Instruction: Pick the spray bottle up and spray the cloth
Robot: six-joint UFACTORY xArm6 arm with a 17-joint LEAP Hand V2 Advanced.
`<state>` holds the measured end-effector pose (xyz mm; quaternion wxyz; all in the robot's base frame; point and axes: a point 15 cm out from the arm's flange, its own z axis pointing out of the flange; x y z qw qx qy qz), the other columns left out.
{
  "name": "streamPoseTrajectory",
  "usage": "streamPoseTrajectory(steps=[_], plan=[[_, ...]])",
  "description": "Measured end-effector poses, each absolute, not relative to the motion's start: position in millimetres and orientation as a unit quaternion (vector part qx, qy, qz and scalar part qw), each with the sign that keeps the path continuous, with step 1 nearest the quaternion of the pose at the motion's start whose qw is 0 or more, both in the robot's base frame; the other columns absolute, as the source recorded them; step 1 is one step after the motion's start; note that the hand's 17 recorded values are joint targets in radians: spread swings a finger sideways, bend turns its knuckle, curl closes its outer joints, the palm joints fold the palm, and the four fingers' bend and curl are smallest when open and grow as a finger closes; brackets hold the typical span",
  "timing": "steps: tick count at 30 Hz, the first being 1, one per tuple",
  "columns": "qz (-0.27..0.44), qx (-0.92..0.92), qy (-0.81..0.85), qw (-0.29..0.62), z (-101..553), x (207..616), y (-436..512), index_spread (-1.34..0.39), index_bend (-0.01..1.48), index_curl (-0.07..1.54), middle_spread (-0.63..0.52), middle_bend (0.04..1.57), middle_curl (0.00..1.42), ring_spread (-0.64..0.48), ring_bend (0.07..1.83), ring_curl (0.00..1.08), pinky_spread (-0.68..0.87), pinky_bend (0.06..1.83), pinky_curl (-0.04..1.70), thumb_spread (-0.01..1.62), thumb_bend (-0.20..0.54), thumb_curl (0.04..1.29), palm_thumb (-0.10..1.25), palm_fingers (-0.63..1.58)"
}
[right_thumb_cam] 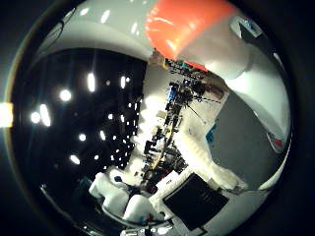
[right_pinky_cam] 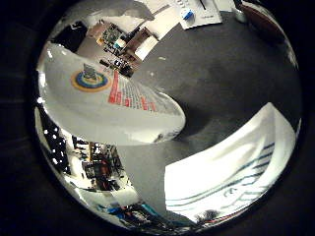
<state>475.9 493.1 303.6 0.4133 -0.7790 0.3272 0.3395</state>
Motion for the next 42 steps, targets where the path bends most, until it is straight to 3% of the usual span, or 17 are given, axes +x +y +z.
streamPoseTrajectory(steps=[10,20,33,42], plan=[[0.267,-0.816,0.347,0.377,346,493,433,-0.35,0.28,0.39,0.01,0.19,0.33,0.25,0.36,0.16,0.64,0.71,0.16,0.98,-0.026,0.52,0.65,0.31],[0.242,-0.847,0.360,0.306,379,470,379,-0.38,0.25,0.39,0.01,0.18,0.31,0.27,0.29,0.16,0.66,0.66,0.14,0.97,-0.026,0.53,0.64,0.36],[0.121,-0.868,0.425,0.226,428,466,291,-0.39,0.22,0.39,0.03,0.18,0.28,0.27,0.24,0.18,0.68,0.65,0.14,0.97,-0.026,0.53,0.63,0.38],[0.081,-0.860,0.449,0.229,454,465,257,-0.39,0.20,0.39,0.04,0.18,0.27,0.28,0.21,0.19,0.67,0.64,0.14,0.97,-0.026,0.53,0.63,0.37]])
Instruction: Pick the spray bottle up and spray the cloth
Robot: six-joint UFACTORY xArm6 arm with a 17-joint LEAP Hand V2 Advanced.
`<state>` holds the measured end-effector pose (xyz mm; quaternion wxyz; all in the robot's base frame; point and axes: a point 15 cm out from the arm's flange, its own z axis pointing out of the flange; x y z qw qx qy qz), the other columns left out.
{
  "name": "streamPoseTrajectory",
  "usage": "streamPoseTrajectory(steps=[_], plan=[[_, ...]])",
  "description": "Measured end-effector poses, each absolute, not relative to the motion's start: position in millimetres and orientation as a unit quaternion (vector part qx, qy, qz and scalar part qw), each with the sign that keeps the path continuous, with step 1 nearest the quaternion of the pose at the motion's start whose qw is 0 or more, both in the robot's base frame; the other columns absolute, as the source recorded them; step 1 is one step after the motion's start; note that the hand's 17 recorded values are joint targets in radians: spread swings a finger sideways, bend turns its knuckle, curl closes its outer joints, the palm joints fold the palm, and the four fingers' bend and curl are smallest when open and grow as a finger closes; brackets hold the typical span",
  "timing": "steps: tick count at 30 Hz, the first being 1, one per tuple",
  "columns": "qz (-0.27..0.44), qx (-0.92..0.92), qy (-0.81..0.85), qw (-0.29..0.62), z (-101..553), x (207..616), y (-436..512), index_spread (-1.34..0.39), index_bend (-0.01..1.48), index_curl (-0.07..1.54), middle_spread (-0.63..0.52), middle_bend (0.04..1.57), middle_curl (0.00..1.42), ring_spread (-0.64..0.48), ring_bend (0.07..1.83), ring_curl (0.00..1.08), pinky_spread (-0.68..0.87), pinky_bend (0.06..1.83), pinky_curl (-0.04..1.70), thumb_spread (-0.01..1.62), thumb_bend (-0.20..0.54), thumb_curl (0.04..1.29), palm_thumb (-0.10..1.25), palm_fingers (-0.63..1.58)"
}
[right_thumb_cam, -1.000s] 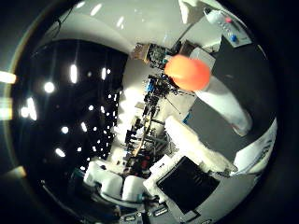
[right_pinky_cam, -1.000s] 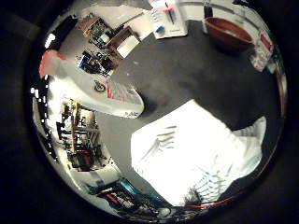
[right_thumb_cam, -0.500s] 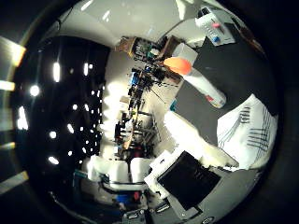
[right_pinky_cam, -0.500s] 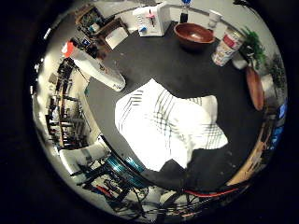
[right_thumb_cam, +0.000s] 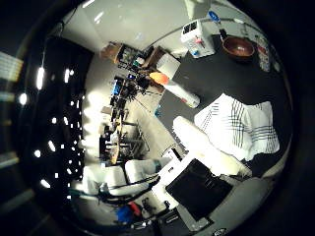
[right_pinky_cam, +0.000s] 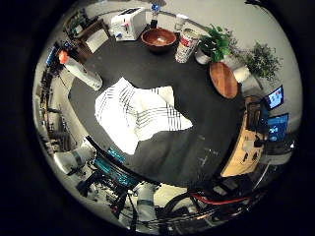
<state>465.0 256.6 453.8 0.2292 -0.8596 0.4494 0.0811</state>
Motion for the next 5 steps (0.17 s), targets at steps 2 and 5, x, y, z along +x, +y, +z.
streamPoseTrajectory(steps=[2,5], plan=[[0.071,-0.860,0.451,0.229,458.5,465.3,250.8,-0.39,0.20,0.39,0.05,0.18,0.27,0.28,0.21,0.19,0.67,0.64,0.14,0.97,-0.027,0.53,0.63,0.36],[0.068,-0.860,0.454,0.223,454.3,464.6,246.2,-0.39,0.20,0.38,0.05,0.18,0.27,0.28,0.20,0.20,0.67,0.63,0.14,0.97,-0.026,0.52,0.64,0.36]])
